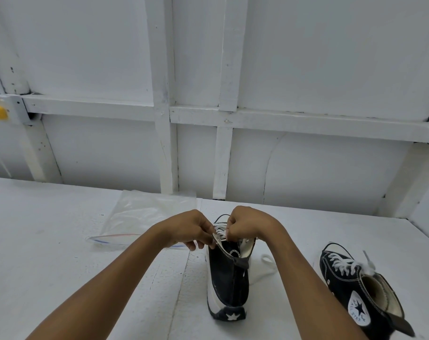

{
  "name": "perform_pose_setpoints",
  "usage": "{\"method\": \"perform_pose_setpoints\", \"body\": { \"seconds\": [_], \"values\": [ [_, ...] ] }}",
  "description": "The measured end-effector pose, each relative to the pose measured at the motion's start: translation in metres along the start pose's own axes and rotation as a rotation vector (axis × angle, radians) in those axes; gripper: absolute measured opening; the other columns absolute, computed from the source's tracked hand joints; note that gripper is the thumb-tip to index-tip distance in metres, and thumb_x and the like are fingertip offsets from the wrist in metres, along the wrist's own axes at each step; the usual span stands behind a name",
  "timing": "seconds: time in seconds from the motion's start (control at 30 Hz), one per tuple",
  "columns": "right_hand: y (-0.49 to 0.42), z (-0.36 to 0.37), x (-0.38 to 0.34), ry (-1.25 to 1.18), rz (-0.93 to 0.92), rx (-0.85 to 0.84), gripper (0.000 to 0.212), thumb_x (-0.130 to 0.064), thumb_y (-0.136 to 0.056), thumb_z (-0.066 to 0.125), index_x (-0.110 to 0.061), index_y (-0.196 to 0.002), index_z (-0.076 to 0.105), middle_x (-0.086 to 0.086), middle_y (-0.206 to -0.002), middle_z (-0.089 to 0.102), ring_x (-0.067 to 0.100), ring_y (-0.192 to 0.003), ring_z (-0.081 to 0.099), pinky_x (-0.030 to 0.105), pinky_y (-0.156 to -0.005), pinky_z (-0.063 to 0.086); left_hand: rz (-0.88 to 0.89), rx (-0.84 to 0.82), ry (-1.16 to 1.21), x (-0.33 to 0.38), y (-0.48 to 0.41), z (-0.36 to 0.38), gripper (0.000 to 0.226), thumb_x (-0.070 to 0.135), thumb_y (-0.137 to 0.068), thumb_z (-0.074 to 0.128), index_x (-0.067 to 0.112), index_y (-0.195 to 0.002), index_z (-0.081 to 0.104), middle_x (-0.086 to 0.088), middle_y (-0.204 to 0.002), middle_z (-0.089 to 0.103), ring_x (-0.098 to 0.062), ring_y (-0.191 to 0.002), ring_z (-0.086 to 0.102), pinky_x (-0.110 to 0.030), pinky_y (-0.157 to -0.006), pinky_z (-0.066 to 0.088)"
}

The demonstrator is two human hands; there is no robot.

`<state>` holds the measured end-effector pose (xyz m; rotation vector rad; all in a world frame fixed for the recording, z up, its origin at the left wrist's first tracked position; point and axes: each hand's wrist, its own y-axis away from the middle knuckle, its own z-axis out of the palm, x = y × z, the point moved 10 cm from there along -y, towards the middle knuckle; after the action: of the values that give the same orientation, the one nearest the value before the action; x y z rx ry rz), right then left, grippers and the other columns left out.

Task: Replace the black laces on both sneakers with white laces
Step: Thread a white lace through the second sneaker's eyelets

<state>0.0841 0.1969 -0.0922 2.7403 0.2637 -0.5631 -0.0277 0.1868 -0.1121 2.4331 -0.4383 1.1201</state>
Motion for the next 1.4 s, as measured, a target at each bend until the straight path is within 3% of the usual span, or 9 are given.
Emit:
{"method": "perform_pose_setpoints", "body": {
  "seconds": [0.33, 0.5, 0.7, 0.8, 0.93, 1.07, 1.2, 1.3, 1.4],
  "values": [
    [0.000, 0.002, -0.006, -0.030, -0.053, 0.008, 0.020, -0.010, -0.079, 0.060, -0.003, -0.092, 0.074, 0.014, -0.083, 0.066, 0.017, -0.071, 0.051, 0.027, -0.061, 0.043, 0.021, 0.008, -0.045, 0.001, -0.006, 0.001, 0.015, 0.005, -0.089, 0.066, 0.009, -0.097, 0.077, 0.008, -0.071, 0.070, -0.006, -0.061, 0.057, -0.020, -0.059, 0.049],
    [0.001, 0.000, -0.007, -0.110, -0.122, 0.012, 0.009, -0.018, -0.080, 0.069, -0.017, -0.088, 0.073, 0.000, -0.083, 0.068, 0.013, -0.071, 0.055, 0.030, -0.064, 0.048, 0.051, -0.040, -0.045, 0.001, -0.002, 0.003, 0.017, 0.010, -0.089, 0.057, 0.003, -0.093, 0.072, -0.003, -0.083, 0.072, -0.010, -0.068, 0.058, -0.020, -0.059, 0.047],
    [0.005, -0.009, -0.002, -0.378, -0.160, 0.036, 0.011, -0.023, -0.087, 0.070, -0.019, -0.096, 0.064, -0.008, -0.063, 0.053, 0.008, -0.057, 0.046, 0.021, -0.050, 0.031, 0.215, 0.119, 0.761, 0.013, 0.016, -0.046, 0.022, 0.007, -0.086, 0.042, 0.001, -0.068, 0.053, -0.027, -0.089, 0.069, -0.034, -0.088, 0.068, -0.044, -0.089, 0.056],
    [0.005, -0.011, 0.001, -0.385, -0.161, 0.057, 0.022, -0.031, -0.085, 0.073, -0.016, -0.099, 0.064, -0.009, -0.061, 0.051, 0.007, -0.054, 0.044, 0.019, -0.048, 0.030, 0.145, 0.099, 1.000, 0.011, 0.016, -0.033, 0.031, 0.005, -0.091, 0.037, 0.013, -0.061, 0.037, -0.016, -0.060, 0.050, -0.030, -0.057, 0.054, -0.042, -0.069, 0.056],
    [0.007, -0.024, 0.007, -0.328, -0.164, 0.148, 0.030, -0.035, -0.081, 0.078, -0.017, -0.101, 0.064, -0.010, -0.063, 0.049, 0.003, -0.053, 0.045, 0.020, -0.051, 0.031, -0.018, 0.175, 0.548, -0.012, 0.008, -0.018, 0.027, 0.015, -0.094, 0.054, 0.011, -0.068, 0.047, -0.004, -0.063, 0.043, -0.013, -0.050, 0.026, -0.025, -0.046, 0.024],
    [0.010, -0.040, 0.017, -0.368, -0.175, 0.235, 0.027, -0.034, -0.080, 0.078, -0.020, -0.098, 0.064, -0.008, -0.070, 0.046, 0.006, -0.059, 0.043, 0.022, -0.055, 0.032, -0.047, -0.093, 0.112, -0.015, 0.015, 0.007, 0.013, 0.017, -0.096, 0.059, 0.013, -0.089, 0.069, -0.005, -0.079, 0.062, -0.009, -0.048, 0.036, -0.021, -0.044, 0.027],
    [0.013, -0.048, 0.026, -0.454, -0.196, 0.296, 0.024, -0.019, -0.080, 0.078, -0.021, -0.098, 0.063, -0.006, -0.073, 0.047, 0.010, -0.065, 0.046, 0.026, -0.066, 0.041, 0.060, 0.037, 0.319, -0.001, 0.020, -0.019, 0.017, 0.011, -0.088, 0.057, 0.008, -0.077, 0.070, -0.006, -0.074, 0.059, -0.013, -0.057, 0.043, -0.025, -0.052, 0.034],
    [0.015, -0.048, 0.029, -0.535, -0.223, 0.320, 0.023, -0.012, -0.082, 0.074, -0.021, -0.100, 0.062, -0.004, -0.073, 0.045, 0.012, -0.068, 0.045, 0.027, -0.069, 0.042, 0.136, 0.209, 0.642, 0.003, 0.020, -0.041, 0.021, 0.014, -0.084, 0.052, 0.002, -0.068, 0.056, -0.015, -0.087, 0.069, -0.025, -0.083, 0.064, -0.037, -0.078, 0.053],
    [0.018, -0.039, 0.022, -0.578, -0.244, 0.248, 0.025, -0.011, -0.085, 0.073, -0.017, -0.106, 0.061, -0.004, -0.077, 0.050, 0.010, -0.068, 0.049, 0.024, -0.068, 0.043, 0.145, 0.169, 0.980, 0.009, 0.018, -0.033, 0.027, 0.007, -0.091, 0.044, 0.011, -0.064, 0.041, -0.015, -0.068, 0.057, -0.030, -0.061, 0.059, -0.039, -0.071, 0.054]
  ]
}}
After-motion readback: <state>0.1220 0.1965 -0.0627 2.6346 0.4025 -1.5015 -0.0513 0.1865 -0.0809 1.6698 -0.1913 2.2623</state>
